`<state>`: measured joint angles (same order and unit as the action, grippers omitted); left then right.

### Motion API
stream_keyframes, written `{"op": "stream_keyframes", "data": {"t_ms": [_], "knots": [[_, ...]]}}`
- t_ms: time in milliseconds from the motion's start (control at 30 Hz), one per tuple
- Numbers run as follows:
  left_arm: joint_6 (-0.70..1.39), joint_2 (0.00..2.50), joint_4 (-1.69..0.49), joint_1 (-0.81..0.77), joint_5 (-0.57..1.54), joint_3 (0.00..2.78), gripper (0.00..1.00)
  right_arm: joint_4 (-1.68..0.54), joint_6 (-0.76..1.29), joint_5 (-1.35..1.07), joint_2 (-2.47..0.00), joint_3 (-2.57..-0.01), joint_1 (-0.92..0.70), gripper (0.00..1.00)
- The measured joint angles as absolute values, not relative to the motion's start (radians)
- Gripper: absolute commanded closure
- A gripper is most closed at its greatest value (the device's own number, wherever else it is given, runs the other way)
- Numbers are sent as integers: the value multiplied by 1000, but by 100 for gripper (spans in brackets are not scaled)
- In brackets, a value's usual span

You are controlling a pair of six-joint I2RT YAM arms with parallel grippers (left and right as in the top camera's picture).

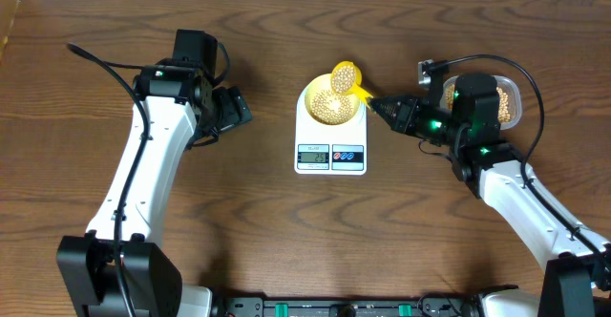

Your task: Scoop item into bowl and weigh 50g on scale

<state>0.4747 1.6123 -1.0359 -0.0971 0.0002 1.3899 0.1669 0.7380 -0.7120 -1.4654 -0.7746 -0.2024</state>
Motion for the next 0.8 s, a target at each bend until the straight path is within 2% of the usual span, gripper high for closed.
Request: {"op": "stream_keyframes", "data": {"t_ms": [600, 800], "knots": [[475, 1612, -1036, -97, 1, 1390, 2, 138, 368, -702, -1465, -775, -202, 99], [475, 1612, -1036, -97, 1, 1390, 2, 135, 301, -702, -1465, -775, -204, 99]]}}
